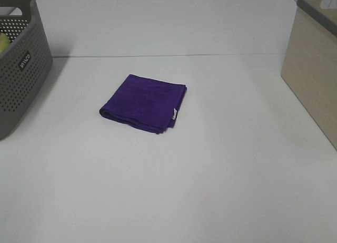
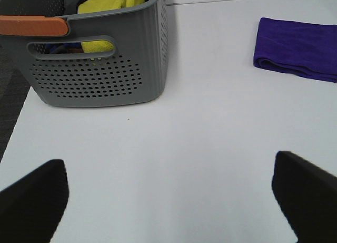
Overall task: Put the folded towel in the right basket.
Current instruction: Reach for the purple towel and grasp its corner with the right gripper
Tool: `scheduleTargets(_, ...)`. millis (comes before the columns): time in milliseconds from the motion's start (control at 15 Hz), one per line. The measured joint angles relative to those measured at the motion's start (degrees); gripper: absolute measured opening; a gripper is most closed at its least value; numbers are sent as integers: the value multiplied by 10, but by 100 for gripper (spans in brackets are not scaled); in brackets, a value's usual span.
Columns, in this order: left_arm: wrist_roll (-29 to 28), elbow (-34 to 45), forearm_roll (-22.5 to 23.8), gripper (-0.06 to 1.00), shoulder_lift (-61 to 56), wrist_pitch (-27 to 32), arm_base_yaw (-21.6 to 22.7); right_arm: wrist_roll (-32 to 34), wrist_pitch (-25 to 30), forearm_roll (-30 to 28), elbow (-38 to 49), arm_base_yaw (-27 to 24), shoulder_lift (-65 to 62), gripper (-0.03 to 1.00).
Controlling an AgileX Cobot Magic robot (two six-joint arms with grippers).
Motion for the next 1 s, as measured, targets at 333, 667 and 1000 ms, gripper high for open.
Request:
scheduleTargets(333, 0, 0, 0, 99, 0, 0, 0, 0, 0, 0, 0, 0, 0, 96)
scheduleTargets(667, 0, 0, 0, 99, 0, 0, 0, 0, 0, 0, 0, 0, 0, 96)
scheduleTargets(1000, 0, 0, 0, 99, 0, 0, 0, 0, 0, 0, 0, 0, 0, 96)
